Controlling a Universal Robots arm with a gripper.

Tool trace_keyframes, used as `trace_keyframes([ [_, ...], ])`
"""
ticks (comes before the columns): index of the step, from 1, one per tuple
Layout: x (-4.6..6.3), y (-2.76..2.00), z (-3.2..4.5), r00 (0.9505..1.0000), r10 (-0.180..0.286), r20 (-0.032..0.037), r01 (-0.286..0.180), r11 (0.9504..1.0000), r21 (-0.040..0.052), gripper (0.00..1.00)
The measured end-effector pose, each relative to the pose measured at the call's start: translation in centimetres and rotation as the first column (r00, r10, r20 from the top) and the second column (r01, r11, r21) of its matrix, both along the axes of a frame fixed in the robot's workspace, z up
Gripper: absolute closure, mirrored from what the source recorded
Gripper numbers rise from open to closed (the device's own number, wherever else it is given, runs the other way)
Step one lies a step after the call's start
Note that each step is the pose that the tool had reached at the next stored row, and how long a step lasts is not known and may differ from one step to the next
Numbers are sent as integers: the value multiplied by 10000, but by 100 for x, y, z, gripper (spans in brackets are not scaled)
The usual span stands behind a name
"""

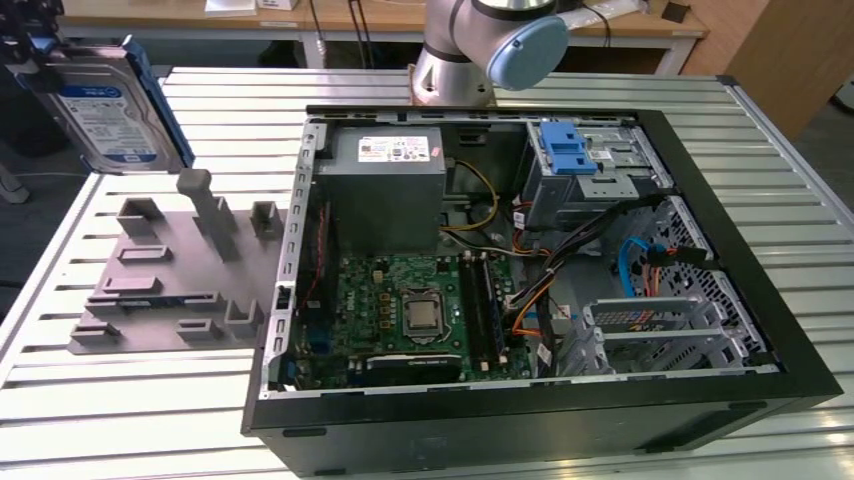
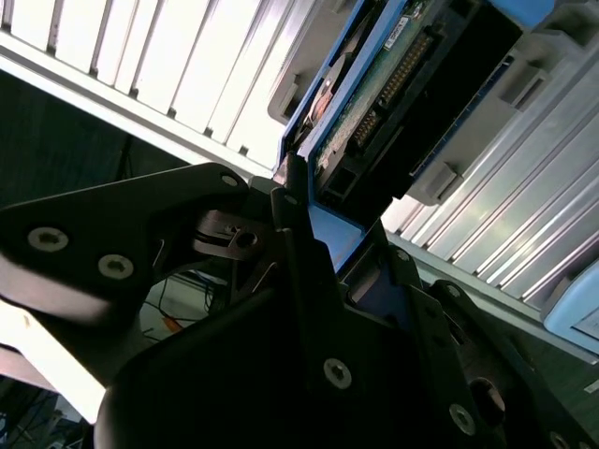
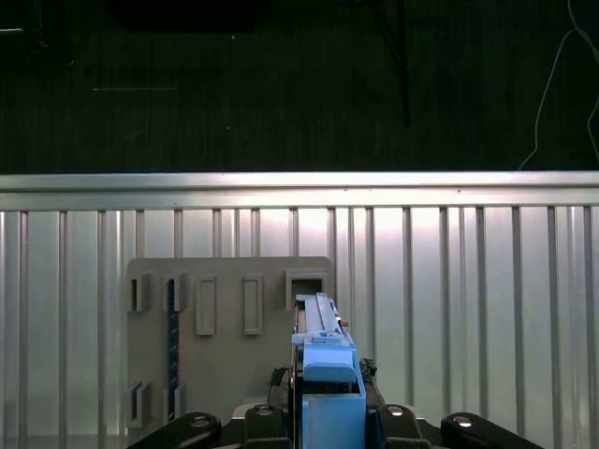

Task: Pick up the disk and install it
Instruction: 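Pick up the disk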

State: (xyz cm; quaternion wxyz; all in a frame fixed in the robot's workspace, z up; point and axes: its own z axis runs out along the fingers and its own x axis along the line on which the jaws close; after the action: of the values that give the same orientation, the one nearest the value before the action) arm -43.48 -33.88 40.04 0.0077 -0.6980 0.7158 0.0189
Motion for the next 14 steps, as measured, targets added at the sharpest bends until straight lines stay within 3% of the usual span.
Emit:
trace_keyframes([
  [14, 0, 0, 86, 10000, 0, 1, 0, 10000, 0, 64],
])
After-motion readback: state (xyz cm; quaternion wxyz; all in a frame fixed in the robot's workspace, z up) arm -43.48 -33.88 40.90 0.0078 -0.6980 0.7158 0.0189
